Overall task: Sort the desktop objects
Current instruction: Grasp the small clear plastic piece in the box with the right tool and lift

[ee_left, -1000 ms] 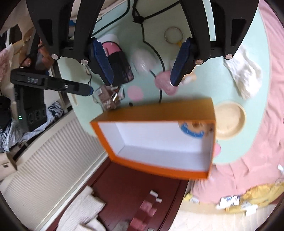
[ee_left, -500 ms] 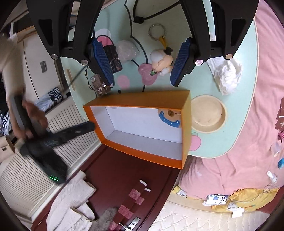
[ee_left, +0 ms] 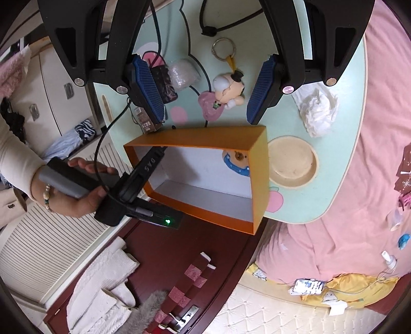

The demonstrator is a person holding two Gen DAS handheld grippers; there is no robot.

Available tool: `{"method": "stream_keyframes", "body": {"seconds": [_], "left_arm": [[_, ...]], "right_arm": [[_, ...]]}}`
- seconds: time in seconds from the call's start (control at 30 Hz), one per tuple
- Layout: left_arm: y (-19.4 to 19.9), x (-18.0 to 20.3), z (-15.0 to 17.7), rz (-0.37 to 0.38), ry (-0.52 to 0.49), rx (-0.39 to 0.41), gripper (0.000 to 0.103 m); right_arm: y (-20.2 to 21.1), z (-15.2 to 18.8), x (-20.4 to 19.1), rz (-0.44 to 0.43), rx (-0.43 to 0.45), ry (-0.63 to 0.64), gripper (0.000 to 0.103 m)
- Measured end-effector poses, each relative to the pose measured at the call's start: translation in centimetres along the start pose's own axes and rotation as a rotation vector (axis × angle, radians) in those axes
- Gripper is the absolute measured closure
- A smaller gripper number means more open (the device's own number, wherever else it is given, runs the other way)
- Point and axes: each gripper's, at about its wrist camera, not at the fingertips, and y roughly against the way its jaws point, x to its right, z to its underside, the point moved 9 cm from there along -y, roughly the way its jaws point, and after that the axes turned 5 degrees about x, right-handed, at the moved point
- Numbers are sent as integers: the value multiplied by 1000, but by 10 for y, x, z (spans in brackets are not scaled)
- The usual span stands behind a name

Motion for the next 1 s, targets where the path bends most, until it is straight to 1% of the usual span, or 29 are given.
{"method": "stream_keyframes", "body": {"seconds": [0.1, 0.17, 0.23, 0.37, 0.43, 0.53, 0.7, 0.77, 0.87, 0.93, 1.0], "left_arm": [[2, -2, -2, -4, 3, 6, 35], [3, -2, -3, -8, -1, 10, 35], [5, -2, -5, -15, -8, 13, 35], [6, -2, -13, -24, -28, 13, 35], [5, 0, -19, -24, -38, 14, 35], [4, 6, -28, -23, -60, 23, 35], [3, 18, -33, -10, -74, 37, 35], [2, 21, -32, -9, -77, 31, 35], [-1, 22, -35, -13, -86, -1, 35], [-5, 22, -39, -20, -95, -42, 35], [-10, 22, -44, -35, -108, -77, 35]], "right_arm": [[-2, 1, -2, 18, 12, 17, 76], [1, 1, -1, 14, 36, 21, 79], [10, 1, -1, -14, 79, 18, 84], [33, 3, 2, -101, 189, 0, 84], [35, 7, 7, -142, 220, -19, 84], [31, 8, 20, -163, 234, -53, 84], [21, -1, 24, -206, 231, -90, 85], [28, -5, 28, -227, 243, -94, 85], [46, -4, 29, -285, 315, -98, 85], [62, 2, 30, -322, 382, -95, 85], [80, 14, 31, -379, 468, -96, 85]]}}
